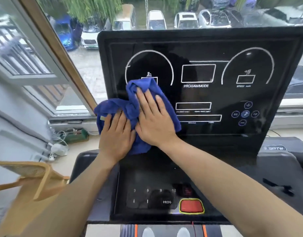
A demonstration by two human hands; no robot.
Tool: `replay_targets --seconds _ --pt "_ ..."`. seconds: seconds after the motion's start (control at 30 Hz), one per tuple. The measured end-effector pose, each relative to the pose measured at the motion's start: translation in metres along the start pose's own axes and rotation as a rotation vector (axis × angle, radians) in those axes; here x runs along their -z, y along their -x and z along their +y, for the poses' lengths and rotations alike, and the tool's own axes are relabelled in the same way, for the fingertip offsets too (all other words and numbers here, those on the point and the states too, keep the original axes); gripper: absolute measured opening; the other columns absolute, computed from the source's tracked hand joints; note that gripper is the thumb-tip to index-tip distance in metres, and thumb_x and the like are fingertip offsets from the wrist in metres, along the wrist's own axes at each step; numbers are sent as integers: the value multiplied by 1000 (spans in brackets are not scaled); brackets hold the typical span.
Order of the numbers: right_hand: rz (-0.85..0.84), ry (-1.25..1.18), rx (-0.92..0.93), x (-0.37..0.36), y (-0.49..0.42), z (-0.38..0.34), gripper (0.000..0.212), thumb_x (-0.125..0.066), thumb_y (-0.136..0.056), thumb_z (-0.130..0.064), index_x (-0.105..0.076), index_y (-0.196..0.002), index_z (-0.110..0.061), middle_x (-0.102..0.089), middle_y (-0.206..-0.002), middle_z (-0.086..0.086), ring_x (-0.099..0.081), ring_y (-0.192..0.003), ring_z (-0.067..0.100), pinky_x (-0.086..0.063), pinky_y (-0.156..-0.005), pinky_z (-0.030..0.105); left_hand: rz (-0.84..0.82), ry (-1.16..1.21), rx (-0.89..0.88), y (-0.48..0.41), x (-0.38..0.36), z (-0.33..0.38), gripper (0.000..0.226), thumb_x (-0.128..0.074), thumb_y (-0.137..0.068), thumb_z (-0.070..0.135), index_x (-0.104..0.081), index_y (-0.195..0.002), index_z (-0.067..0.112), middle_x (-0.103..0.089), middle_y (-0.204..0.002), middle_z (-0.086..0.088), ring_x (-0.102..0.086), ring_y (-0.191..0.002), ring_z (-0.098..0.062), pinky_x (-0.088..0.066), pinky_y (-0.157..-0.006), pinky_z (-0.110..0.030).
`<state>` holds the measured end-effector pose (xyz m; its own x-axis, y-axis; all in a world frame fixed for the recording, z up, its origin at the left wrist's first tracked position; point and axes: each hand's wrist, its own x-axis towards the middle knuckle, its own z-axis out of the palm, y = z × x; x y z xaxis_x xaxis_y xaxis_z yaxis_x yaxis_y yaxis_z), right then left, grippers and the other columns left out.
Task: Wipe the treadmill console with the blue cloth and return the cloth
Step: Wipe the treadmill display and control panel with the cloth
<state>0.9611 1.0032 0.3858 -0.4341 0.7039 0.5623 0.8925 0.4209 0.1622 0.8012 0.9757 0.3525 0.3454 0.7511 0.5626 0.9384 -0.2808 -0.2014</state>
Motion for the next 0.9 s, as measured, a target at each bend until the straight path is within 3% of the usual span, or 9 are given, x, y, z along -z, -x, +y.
replay_targets --seconds 0.1,0.23,0.33,0.47,0.6,0.7,0.8,0.9 --pt "-67 -50 15 -5 -4 -32 67 -42 -100 -39 -26 -155 -5 -26 -163 10 -22 -151 27 -6 -123 40 12 38 84 25 1 -14 60 -45 -94 18 -32 -148 -7 -43 -146 -33 -34 -139 -43 -21 -118 -53" --pt "-195 -122 38 -6 28 -40 67 -45 -99 -39 -25 -156 -9 -22 -164 6 -17 -152 24 -4 -123 37 150 116 12 46 14 7 44 -54 -93 7 -52 -131 -14 -46 -135 -33 -42 -125 -47 -31 -113 -53" --pt "-258 -140 39 -5 71 -24 67 -47 -97 -33 -25 -156 -9 -24 -164 4 -20 -151 22 -9 -123 37 113 188 18 59 16 35 29 -65 -88 11 -63 -108 -10 -53 -115 -29 -48 -100 -42 -45 -87 -50" --pt "-278 -141 108 -4 129 6 60 -52 -91 -24 -41 -148 -7 -28 -162 7 -27 -148 26 -17 -121 41 42 256 74 64 9 67 18 -61 -84 15 -57 -94 1 -62 -95 -24 -49 -89 -33 -52 -62 -43" --pt "-200 -243 37 1 161 28 51 -58 -87 -14 -56 -138 -7 -56 -139 13 -54 -119 34 -43 -102 46 8 251 85 49 9 79 16 -66 -76 3 -62 -91 1 -64 -93 -18 -57 -80 -34 -47 -59 -42" --pt "-104 -224 -55 9 160 47 37 -59 -81 -8 -65 -117 -3 -65 -120 13 -60 -95 34 -48 -86 43 -9 262 -51 31 11 99 7 -60 -78 4 -61 -85 4 -62 -86 -14 -56 -76 -34 -43 -61 -43" --pt "-58 -193 -117 15 171 80 27 -57 -78 -5 -67 -103 -2 -67 -108 14 -60 -86 35 -50 -79 44 -26 322 -111 10 12 137 9 -56 -79 4 -63 -83 6 -61 -83 -12 -57 -74 -32 -45 -57 -42" --pt "-73 -174 -153 19 193 122 27 -53 -78 -2 -66 -101 1 -67 -104 17 -62 -88 38 -52 -81 47 -19 375 -142 -8 9 180 13 -53 -80 5 -65 -84 7 -62 -83 -11 -58 -74 -30 -48 -56 -41"
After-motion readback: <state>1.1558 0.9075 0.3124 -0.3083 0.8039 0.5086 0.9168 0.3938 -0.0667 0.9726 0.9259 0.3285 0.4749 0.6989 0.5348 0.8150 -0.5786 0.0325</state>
